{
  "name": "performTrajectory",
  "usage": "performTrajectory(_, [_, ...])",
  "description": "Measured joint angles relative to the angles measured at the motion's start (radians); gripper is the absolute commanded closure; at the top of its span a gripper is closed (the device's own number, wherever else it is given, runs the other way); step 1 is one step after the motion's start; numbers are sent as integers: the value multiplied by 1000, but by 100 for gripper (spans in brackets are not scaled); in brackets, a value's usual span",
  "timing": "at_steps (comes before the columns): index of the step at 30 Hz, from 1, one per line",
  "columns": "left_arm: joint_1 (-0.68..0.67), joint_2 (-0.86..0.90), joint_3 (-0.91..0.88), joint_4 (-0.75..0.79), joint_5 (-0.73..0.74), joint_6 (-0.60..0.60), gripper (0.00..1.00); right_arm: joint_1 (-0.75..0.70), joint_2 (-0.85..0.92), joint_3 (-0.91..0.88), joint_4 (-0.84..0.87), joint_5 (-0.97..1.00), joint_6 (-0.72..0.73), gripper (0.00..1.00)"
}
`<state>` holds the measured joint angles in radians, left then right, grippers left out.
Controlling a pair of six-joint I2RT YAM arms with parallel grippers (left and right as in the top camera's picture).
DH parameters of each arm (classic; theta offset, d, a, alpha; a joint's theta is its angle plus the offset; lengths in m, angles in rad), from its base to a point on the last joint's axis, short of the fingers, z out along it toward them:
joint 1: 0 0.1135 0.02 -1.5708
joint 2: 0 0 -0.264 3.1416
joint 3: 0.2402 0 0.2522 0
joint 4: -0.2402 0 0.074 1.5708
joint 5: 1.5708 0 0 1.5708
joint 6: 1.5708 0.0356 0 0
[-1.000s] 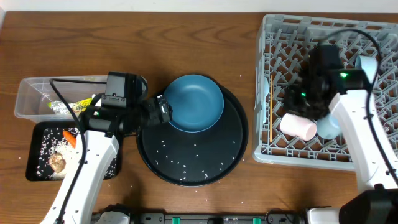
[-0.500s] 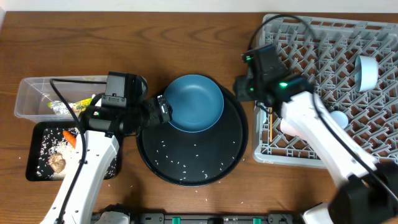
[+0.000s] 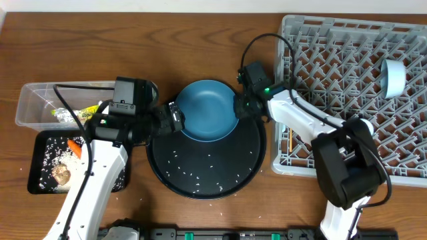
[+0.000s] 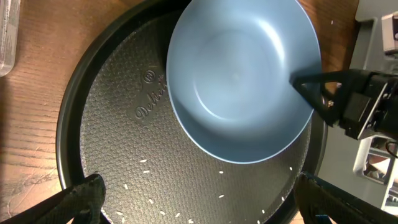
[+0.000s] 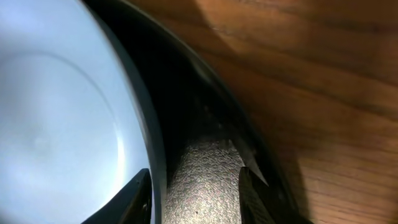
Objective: Sort waste into correct bins and load items into the dishwasher rack
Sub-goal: 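Grasp the blue plate rim with the right gripper and lift, then carry the blue plate right over the rack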
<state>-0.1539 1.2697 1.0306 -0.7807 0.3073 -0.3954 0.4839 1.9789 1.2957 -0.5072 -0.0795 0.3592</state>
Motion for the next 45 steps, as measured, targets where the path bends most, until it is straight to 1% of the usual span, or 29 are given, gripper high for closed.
performTrajectory(2, [0,0,0,0,0,0,2,2,0,0,7,-8,-3,95])
performTrajectory(3, [0,0,0,0,0,0,2,2,0,0,9,-11,2,99])
performTrajectory(8, [0,0,0,0,0,0,2,3,0,0,18,-15,4,99])
performTrajectory(15, [0,0,0,0,0,0,2,-1,-9,5,125,-109,12,99])
performTrajectory(18, [0,0,0,0,0,0,2,-10,-51,33,76,-103,29,99])
performTrajectory(19, [0,0,0,0,0,0,2,-16,-80,53,32,-87,35,99])
performTrajectory(22, [0,0,0,-1,0,0,2,-40,-182,127,-132,15,37,99])
performTrajectory(24, [0,0,0,-1,0,0,2,-62,-268,191,-262,137,27,99])
performTrajectory(28, [0,0,0,-1,0,0,2,-111,-417,323,-499,462,4,99])
performTrajectory(30, [0,0,0,-1,0,0,2,-147,-468,360,-561,620,-17,99])
performTrajectory(32, [0,0,0,0,0,0,2,-197,-510,376,-573,771,-52,99])
performTrajectory(35, [0,0,0,0,0,0,2,-298,-536,379,-550,938,-100,99])
performTrajectory(40, [0,0,0,0,0,0,2,-436,-509,379,-512,1089,-142,99])
performTrajectory(42, [0,0,0,-1,0,0,2,-461,-486,379,-484,1155,-171,99])
performTrajectory(45, [0,0,0,-1,0,0,3,-470,-435,379,-414,1241,-250,99])
